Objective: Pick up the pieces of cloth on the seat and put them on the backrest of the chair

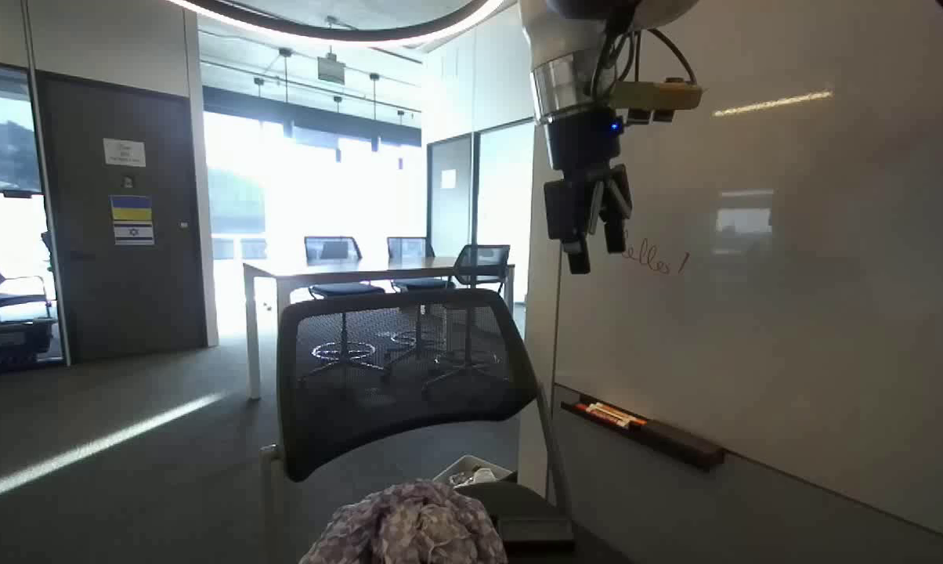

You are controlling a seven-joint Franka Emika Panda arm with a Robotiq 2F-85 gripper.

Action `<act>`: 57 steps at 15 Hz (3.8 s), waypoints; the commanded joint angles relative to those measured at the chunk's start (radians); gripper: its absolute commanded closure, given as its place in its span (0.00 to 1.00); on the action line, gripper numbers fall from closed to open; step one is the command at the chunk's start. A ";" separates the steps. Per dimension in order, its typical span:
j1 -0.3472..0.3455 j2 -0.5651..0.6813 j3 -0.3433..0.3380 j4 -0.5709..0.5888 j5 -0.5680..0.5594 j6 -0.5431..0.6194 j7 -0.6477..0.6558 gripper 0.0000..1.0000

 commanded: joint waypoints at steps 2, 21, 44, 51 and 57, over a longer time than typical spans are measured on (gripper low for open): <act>0.022 0.002 -0.018 0.009 -0.007 -0.005 0.007 0.00; 0.135 0.227 0.061 0.034 0.102 0.304 0.078 0.00; 0.322 1.139 -0.220 0.266 -0.053 1.091 0.269 0.39; 0.321 1.187 -0.235 0.318 -0.028 1.066 0.268 0.93; 0.309 0.997 -0.229 0.137 0.005 1.003 0.270 0.98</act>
